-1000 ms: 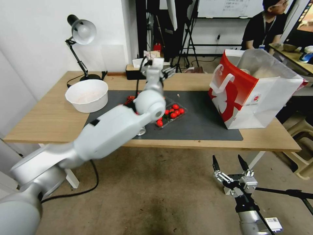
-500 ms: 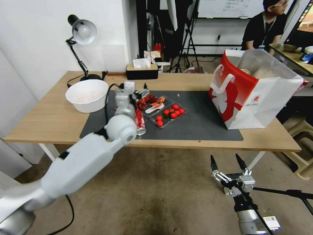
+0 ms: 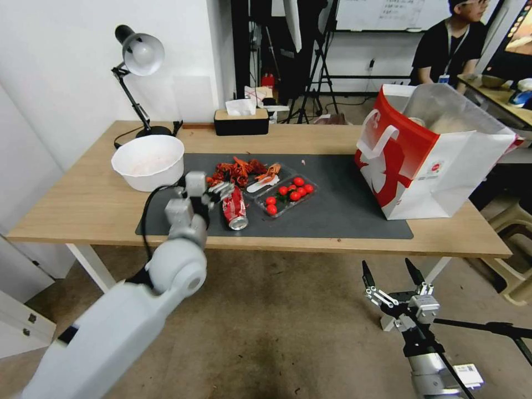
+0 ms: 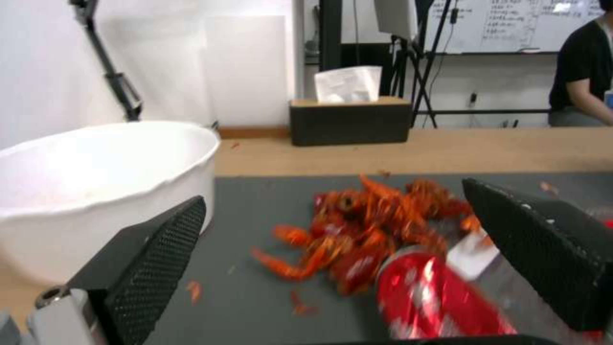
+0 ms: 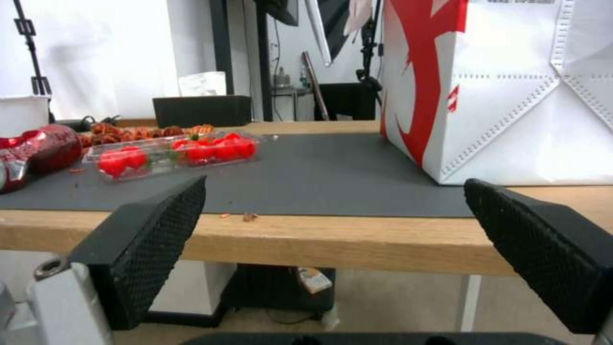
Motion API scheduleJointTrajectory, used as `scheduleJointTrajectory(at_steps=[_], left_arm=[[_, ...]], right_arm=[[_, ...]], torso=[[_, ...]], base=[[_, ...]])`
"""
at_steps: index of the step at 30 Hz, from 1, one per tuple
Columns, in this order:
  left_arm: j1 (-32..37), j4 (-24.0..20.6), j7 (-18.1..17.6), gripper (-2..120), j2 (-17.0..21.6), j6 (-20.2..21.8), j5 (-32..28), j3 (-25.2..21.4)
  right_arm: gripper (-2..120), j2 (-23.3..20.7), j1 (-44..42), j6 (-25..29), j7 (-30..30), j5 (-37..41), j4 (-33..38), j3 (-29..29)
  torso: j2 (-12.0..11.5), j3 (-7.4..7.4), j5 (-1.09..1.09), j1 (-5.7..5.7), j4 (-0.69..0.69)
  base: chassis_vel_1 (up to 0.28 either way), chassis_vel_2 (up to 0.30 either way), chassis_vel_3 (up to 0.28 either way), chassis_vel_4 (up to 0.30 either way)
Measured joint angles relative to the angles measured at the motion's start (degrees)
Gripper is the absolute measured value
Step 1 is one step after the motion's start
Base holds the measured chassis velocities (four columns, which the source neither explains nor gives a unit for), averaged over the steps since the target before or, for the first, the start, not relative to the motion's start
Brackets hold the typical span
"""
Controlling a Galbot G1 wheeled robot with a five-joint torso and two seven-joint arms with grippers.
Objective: Pick up the trash from the table and place it into the takeout bag.
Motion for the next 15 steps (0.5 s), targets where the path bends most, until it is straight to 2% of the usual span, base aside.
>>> scheduleJointTrajectory(at_steps=[5,14,15], left_arm=[[4.5,-1.1,1.1,100,-0.6,-1.1,2.3,-2.1],[7.0,-1.7,1.5,100,-1.1,-1.7,3.4,-3.2],[9.4,-2.6,1.8,100,-1.7,-2.3,4.4,-4.2]], right_arm=[[100,0.0,0.1,0.0,0.0,0.0,-0.1,-0.1],[100,-0.1,0.1,0.0,0.0,-0.1,-0.1,-0.2],[100,-0.2,0.1,0.0,0.0,-0.1,-0.1,-0.2]], torso=[[0.0,0.00,-0.01,0.00,0.01],[0.0,0.00,-0.01,-0.01,0.00],[0.0,0.00,0.00,0.00,0.00]], base=[[0.000,0.000,0.000,0.000],[0.000,0.000,0.000,0.000],[0.000,0.000,0.000,0.000]])
